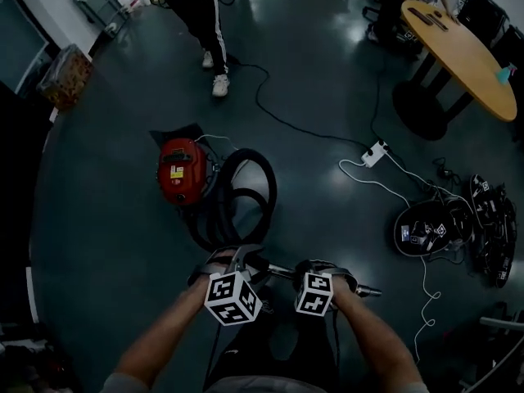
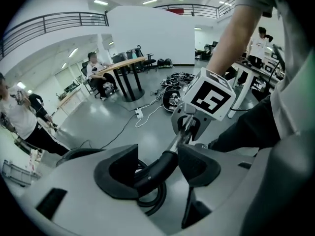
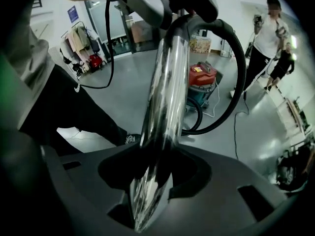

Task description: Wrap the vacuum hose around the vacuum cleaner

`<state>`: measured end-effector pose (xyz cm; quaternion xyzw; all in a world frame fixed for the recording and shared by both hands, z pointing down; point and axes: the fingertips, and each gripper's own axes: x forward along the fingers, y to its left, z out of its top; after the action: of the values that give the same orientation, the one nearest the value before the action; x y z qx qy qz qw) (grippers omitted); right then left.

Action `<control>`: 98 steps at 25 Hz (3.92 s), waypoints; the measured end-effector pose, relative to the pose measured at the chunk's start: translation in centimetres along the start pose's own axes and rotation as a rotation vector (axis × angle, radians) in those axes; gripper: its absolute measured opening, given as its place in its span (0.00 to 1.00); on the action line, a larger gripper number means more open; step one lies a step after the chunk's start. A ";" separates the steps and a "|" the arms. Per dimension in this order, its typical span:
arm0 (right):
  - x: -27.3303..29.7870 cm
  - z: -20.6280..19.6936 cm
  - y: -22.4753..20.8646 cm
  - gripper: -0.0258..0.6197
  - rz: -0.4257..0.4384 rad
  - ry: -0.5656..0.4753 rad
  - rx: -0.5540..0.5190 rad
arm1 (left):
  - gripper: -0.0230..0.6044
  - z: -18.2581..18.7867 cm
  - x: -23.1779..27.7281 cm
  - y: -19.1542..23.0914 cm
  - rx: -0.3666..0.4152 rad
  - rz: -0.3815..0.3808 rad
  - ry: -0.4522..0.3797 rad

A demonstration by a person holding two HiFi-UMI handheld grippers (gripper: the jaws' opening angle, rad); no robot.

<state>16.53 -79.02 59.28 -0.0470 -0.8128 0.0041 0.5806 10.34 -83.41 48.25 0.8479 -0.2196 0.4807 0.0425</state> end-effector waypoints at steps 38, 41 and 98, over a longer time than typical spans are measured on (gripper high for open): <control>38.9 -14.3 -16.3 0.28 -0.169 0.106 -0.817 | 0.45 -25.9 38.5 -3.9 -0.560 0.027 0.020; 42.2 -14.3 -16.4 0.28 -0.143 0.091 -0.826 | 0.45 -28.3 40.4 -3.8 -0.583 0.041 0.031; 46.5 -12.7 -18.4 0.12 0.064 -0.393 -0.200 | 0.13 -37.1 49.6 -4.7 -0.491 -0.004 0.205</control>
<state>12.27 -94.15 108.46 -0.1286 -0.9048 -0.0489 0.4030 4.65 -85.09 110.11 0.7594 -0.3225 0.4964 0.2700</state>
